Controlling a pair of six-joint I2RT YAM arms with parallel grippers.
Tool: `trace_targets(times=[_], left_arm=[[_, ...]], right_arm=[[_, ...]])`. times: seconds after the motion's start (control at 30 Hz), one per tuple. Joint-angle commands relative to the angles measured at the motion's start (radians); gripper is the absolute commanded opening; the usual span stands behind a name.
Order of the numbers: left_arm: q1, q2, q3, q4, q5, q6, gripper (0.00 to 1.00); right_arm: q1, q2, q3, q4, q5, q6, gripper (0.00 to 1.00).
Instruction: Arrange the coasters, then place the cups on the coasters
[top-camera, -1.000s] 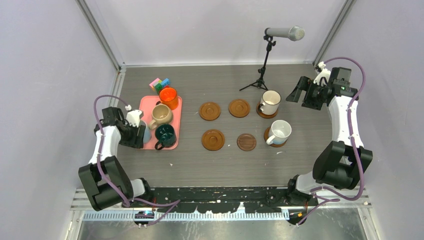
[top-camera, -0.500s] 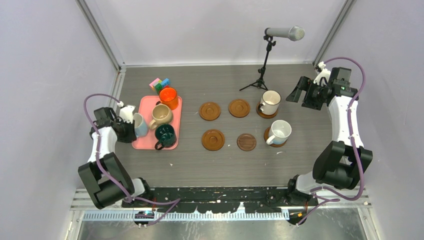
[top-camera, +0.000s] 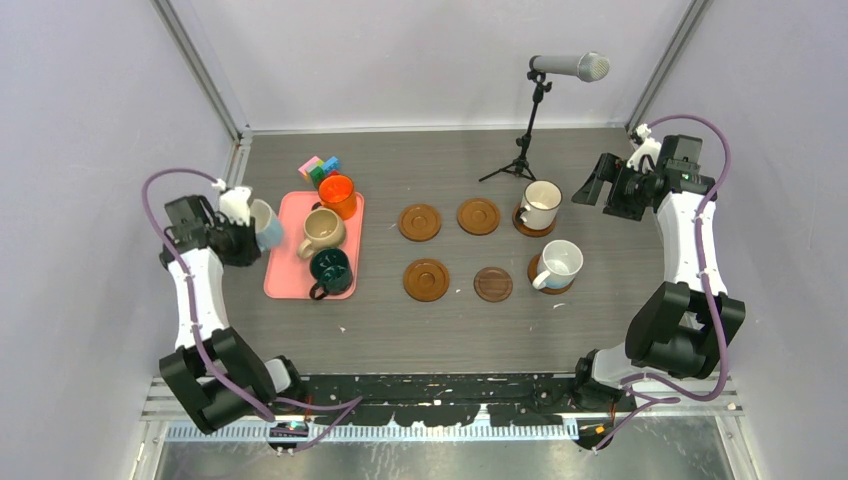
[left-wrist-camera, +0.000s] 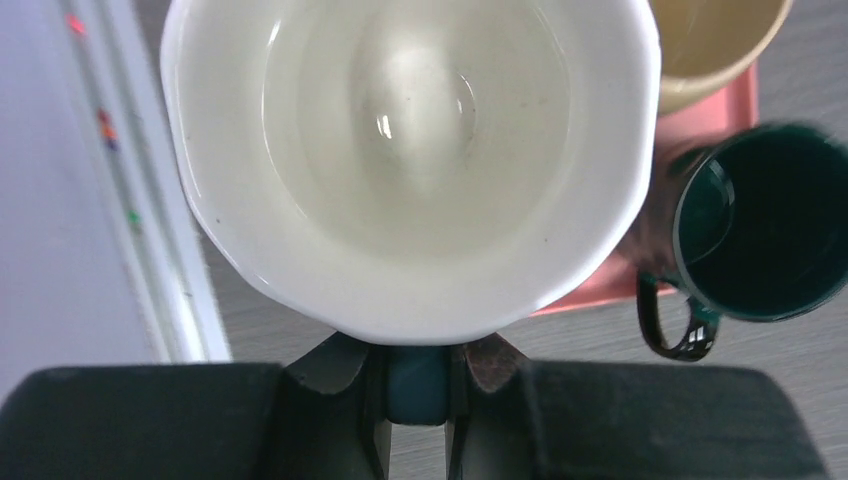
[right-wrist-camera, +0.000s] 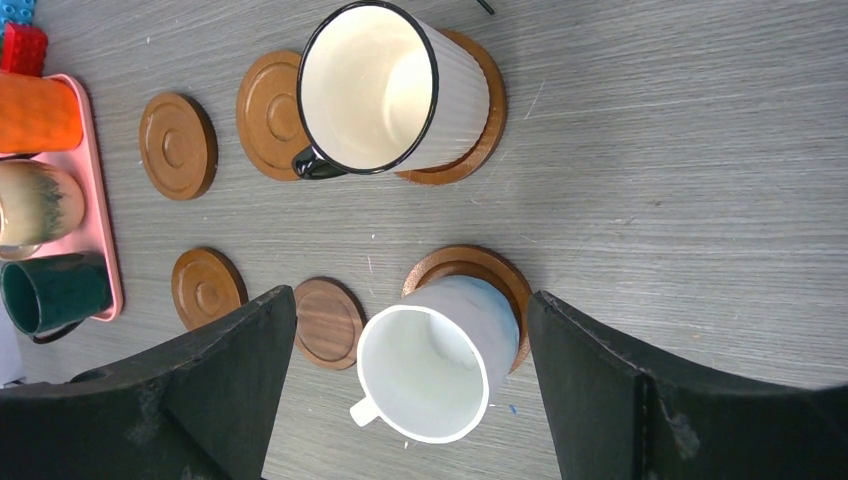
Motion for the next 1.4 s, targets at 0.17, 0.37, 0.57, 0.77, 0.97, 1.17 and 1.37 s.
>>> trace_targets(times=[0.17,0.37,0.57,0.77,0.97,1.17,1.37], left_arm=[[-0.106,0.038,0.428,-0.072,0.099,-0.158,0.00],[-0.400,0.117,0.610,-0.106,-0.059,-0.216,0.00],[-0.740,0.259,0.738,-0.113,-0.216,-0.274,0.00],[-1.005,0.442,0.832,-0.055,-0.378,-0.345,0.00],[-1.138,0.642,0.964,-0.002,-0.465,-0.466,0.00],[-1.215,0.833,1.094,0.031,-0.508,-0.535,0.00],[-1.240,0.917,1.132,0.075,-0.493,-0.616,0.00]], right_arm=[[-0.001,-0.032,0.008,-0.019,-0.031,-0.032,0.89],[-0.002,-0.051,0.005,-0.049,-0.031,-0.062,0.89],[-0.002,-0.067,-0.040,-0.050,-0.044,-0.073,0.89],[-0.002,-0.077,-0.065,-0.038,-0.025,-0.070,0.89],[-0.003,-0.088,-0.064,-0.027,-0.020,-0.065,0.89],[-0.005,-0.092,-0.061,-0.027,-0.014,-0.062,0.89],[-0.006,-0.084,-0.071,-0.020,-0.016,-0.066,0.89]])
